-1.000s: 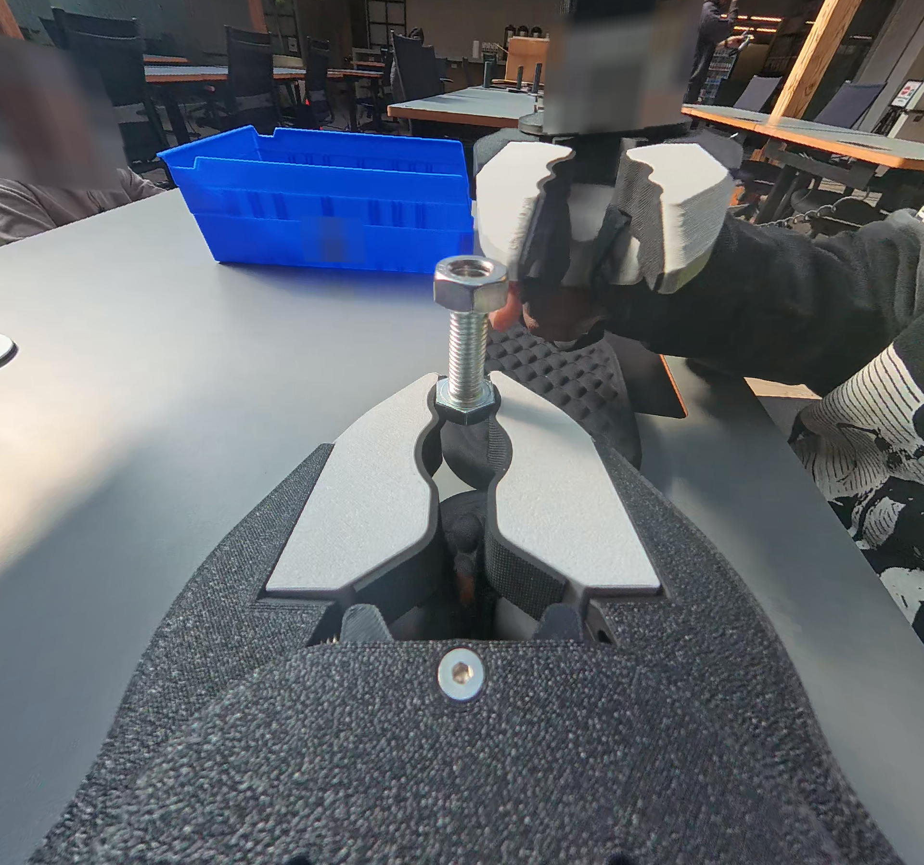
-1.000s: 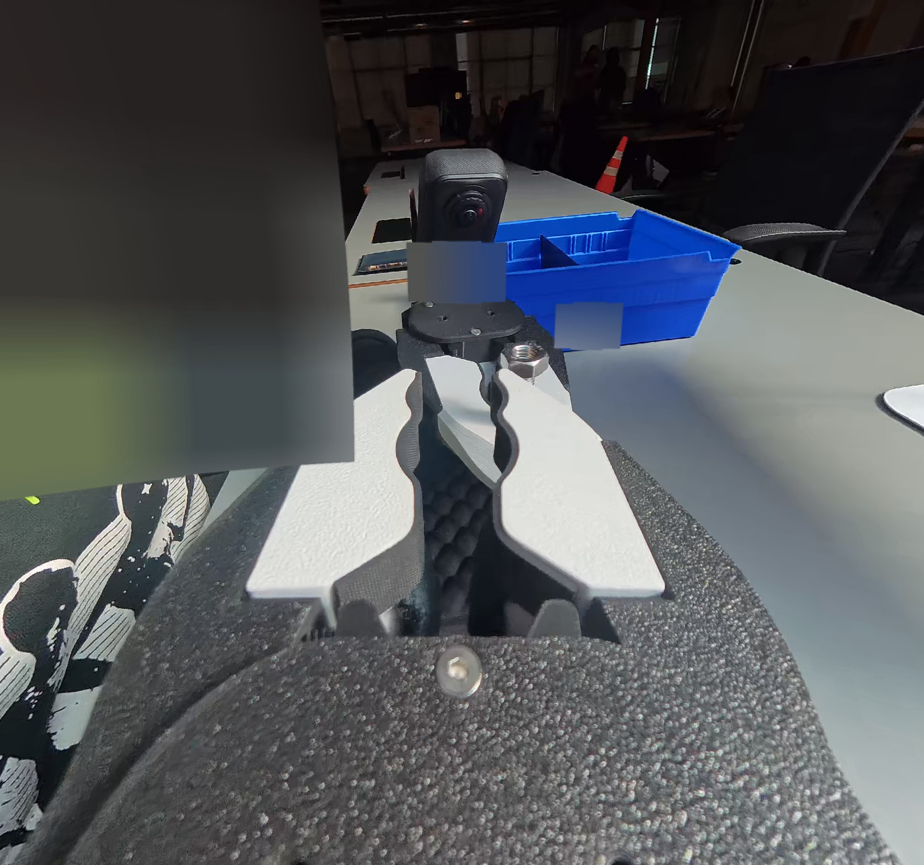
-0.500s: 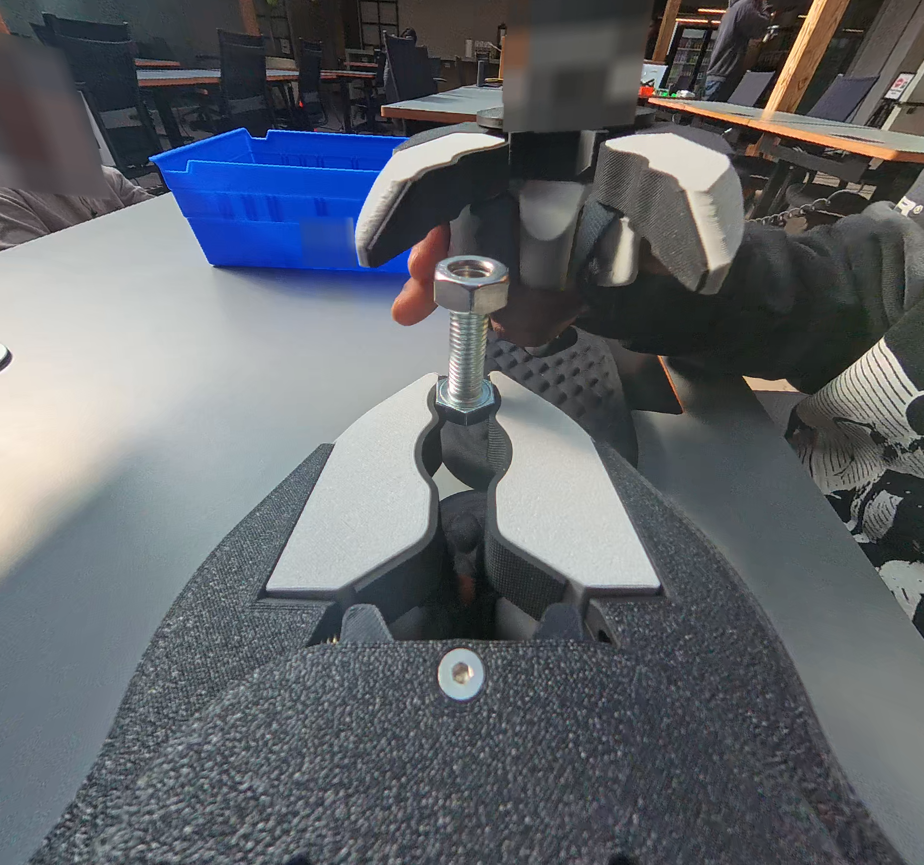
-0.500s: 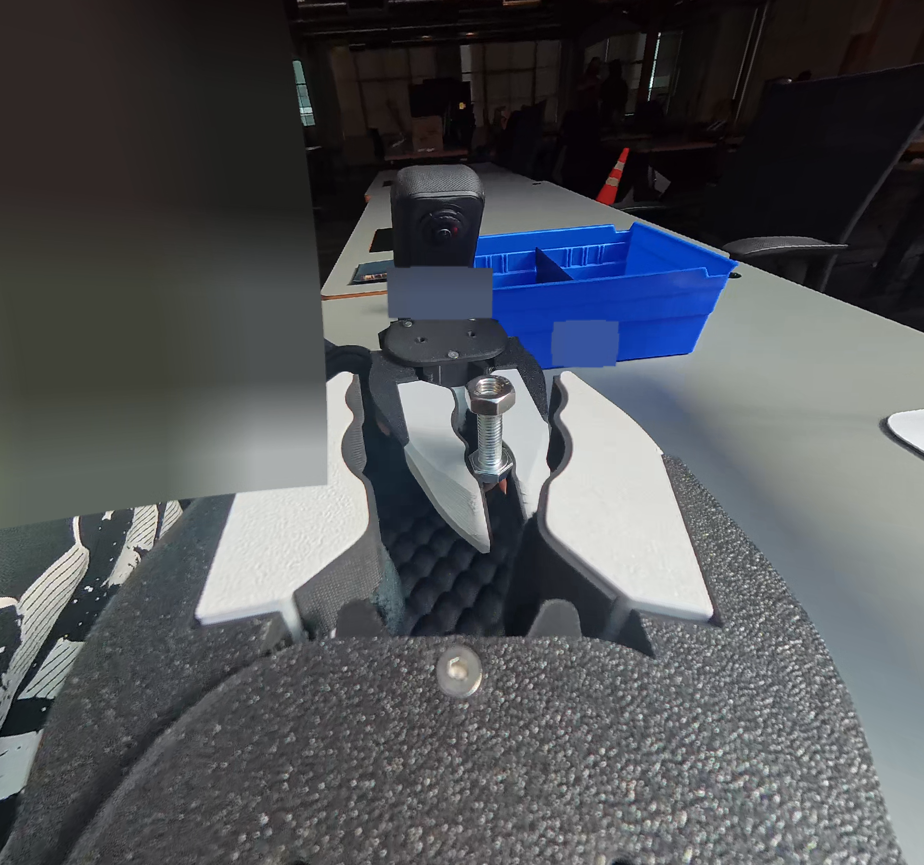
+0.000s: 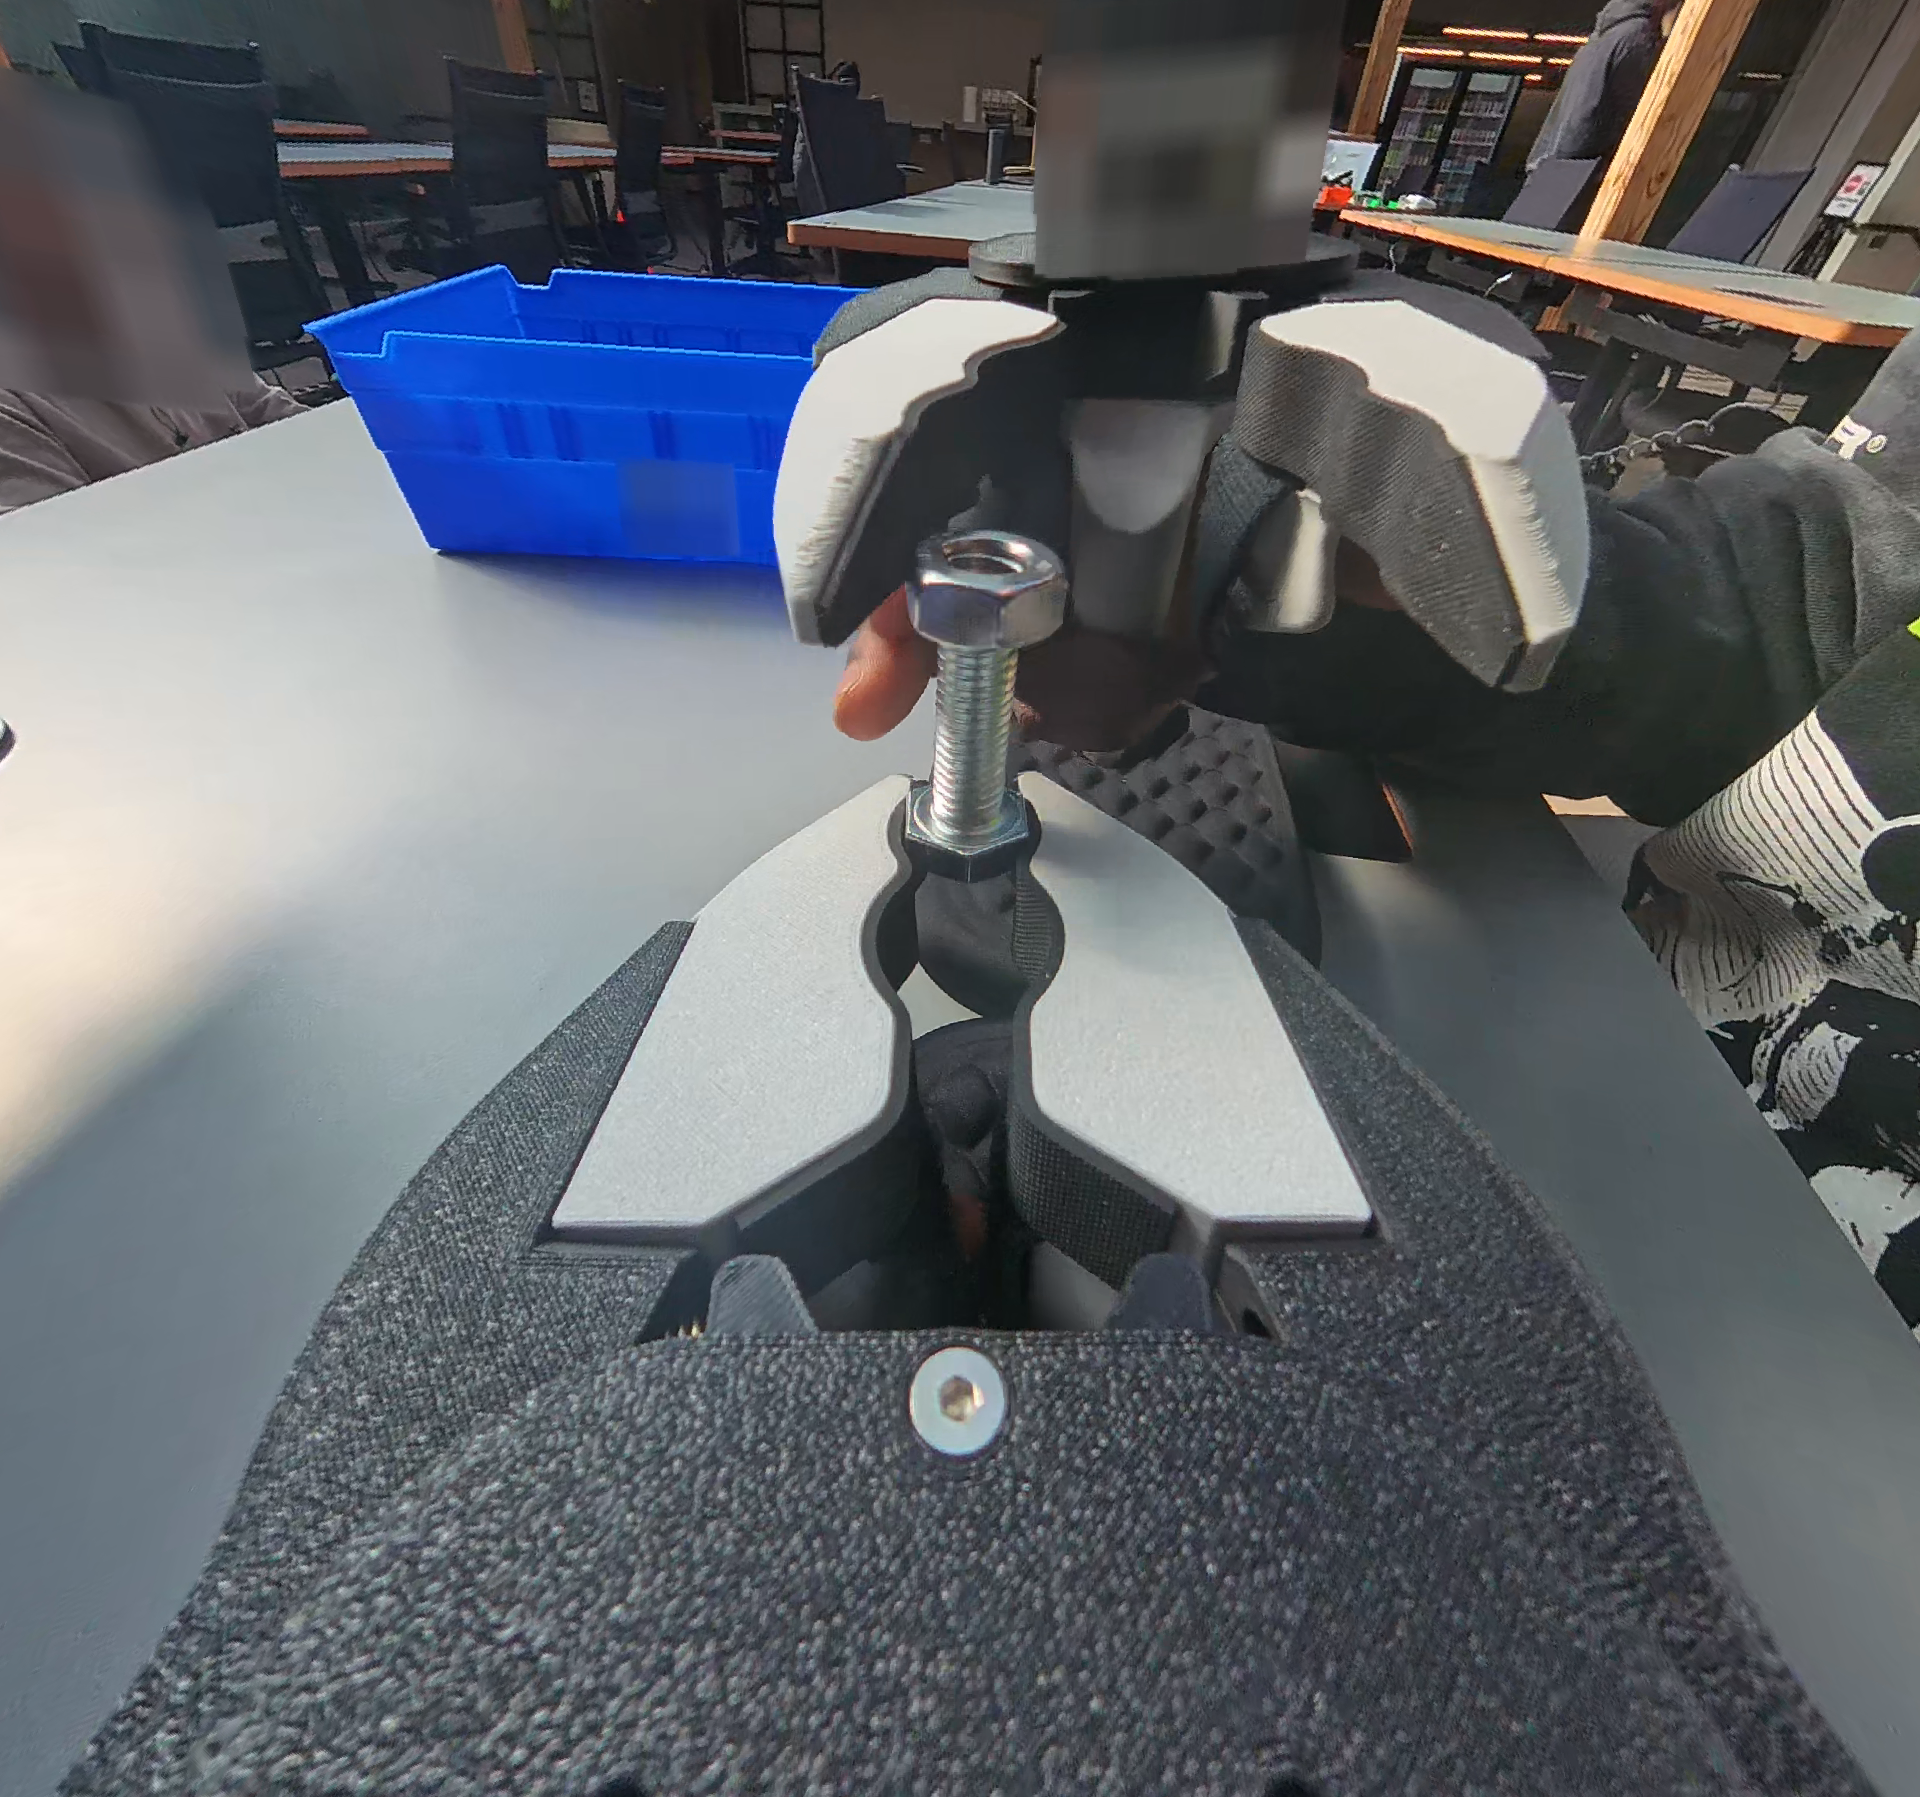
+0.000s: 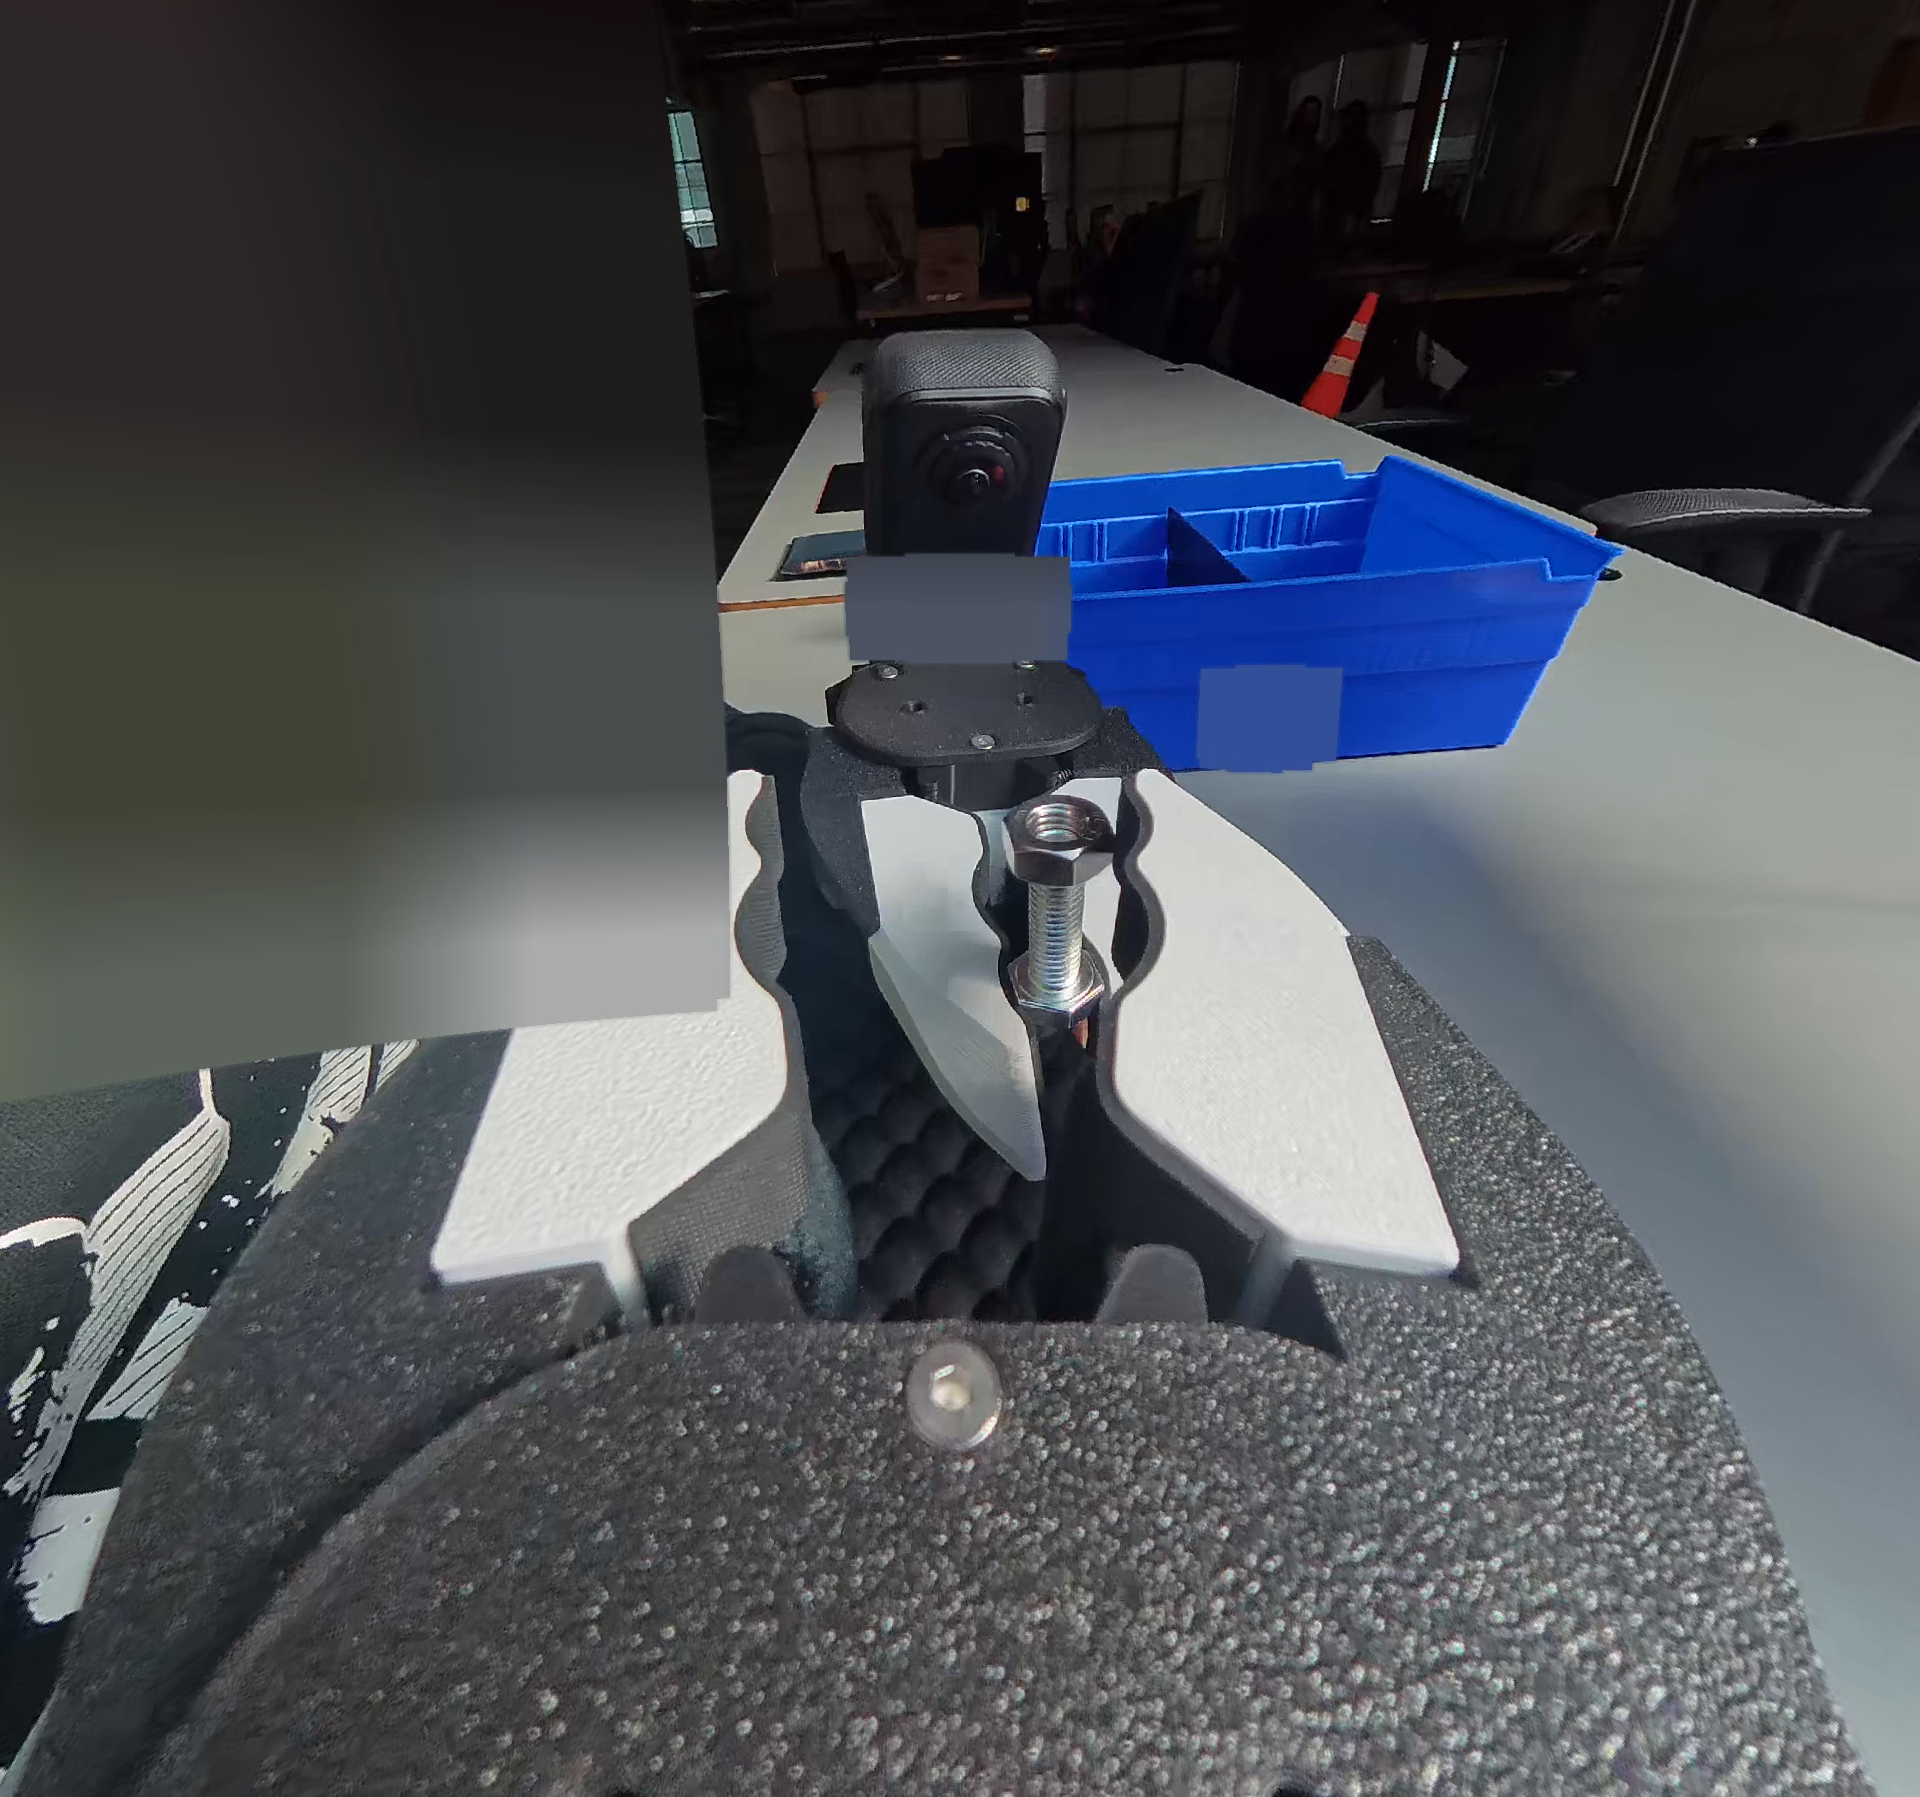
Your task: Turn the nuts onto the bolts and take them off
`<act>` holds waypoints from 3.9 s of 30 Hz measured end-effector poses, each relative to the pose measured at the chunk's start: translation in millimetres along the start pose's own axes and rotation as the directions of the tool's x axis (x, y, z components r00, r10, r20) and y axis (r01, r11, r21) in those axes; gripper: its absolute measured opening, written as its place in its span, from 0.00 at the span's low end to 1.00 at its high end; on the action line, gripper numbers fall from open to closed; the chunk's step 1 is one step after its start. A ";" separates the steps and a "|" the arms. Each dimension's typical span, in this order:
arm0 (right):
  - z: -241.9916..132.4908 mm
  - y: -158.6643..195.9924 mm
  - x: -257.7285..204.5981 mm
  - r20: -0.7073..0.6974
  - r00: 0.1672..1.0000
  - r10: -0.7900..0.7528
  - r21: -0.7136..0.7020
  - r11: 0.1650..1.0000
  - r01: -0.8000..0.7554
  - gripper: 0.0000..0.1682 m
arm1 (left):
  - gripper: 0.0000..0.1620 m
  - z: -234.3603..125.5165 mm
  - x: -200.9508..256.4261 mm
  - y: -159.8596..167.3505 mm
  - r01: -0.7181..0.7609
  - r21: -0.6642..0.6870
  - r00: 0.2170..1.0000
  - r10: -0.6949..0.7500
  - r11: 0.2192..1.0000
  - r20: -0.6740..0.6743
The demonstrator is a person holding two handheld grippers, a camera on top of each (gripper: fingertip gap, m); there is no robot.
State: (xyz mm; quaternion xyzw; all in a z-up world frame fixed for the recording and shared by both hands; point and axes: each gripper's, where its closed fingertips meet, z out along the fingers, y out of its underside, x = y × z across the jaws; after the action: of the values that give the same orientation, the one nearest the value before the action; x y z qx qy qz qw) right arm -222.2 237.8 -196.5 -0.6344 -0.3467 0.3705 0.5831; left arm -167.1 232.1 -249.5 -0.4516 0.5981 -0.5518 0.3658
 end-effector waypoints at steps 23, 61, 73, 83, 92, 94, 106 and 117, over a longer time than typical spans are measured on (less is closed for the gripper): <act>-31.0 0.2 -8.5 -0.074 0.997 -0.031 0.028 0.999 0.034 0.06 | 0.08 -0.1 -0.6 -0.2 0.003 0.003 1.000 -0.003 1.000 0.003; -29.2 2.9 -6.0 -0.101 0.991 -0.091 0.022 0.995 0.094 0.03 | 0.08 0.3 0.5 0.9 0.000 -0.002 1.000 0.000 1.000 -0.003; 1.5 12.1 0.8 0.014 0.998 -0.056 -0.017 0.998 0.056 0.42 | 0.08 0.8 2.7 1.7 -0.006 -0.007 1.000 0.005 1.000 -0.018; 12.3 9.7 -3.8 0.061 0.994 -0.086 -0.042 0.995 0.089 0.38 | 0.08 0.5 2.3 1.6 0.002 -0.006 1.000 -0.002 1.000 -0.021; -9.6 7.6 0.4 -0.037 0.997 -0.074 -0.013 0.997 0.073 0.31 | 0.08 0.1 1.3 0.9 0.006 0.000 1.000 -0.006 1.000 -0.016; -13.0 7.2 0.0 -0.058 0.995 -0.076 -0.007 0.997 0.075 0.30 | 0.08 -0.1 1.1 0.6 0.007 0.001 1.000 -0.007 1.000 -0.014; -26.1 5.5 -1.7 -0.108 0.988 -0.111 0.002 0.994 0.112 0.09 | 0.08 0.0 0.8 0.5 0.007 0.000 1.000 -0.007 1.000 -0.011; 10.5 12.4 0.6 0.060 0.997 -0.053 -0.026 0.998 0.054 0.41 | 0.08 0.7 2.6 1.6 0.001 -0.007 1.000 -0.001 1.000 -0.021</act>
State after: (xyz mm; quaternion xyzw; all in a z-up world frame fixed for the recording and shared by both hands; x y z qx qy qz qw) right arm -231.0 242.3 -209.4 -0.6216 -0.3859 0.3687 0.5733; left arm -167.5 229.3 -250.9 -0.4474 0.6036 -0.5545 0.3578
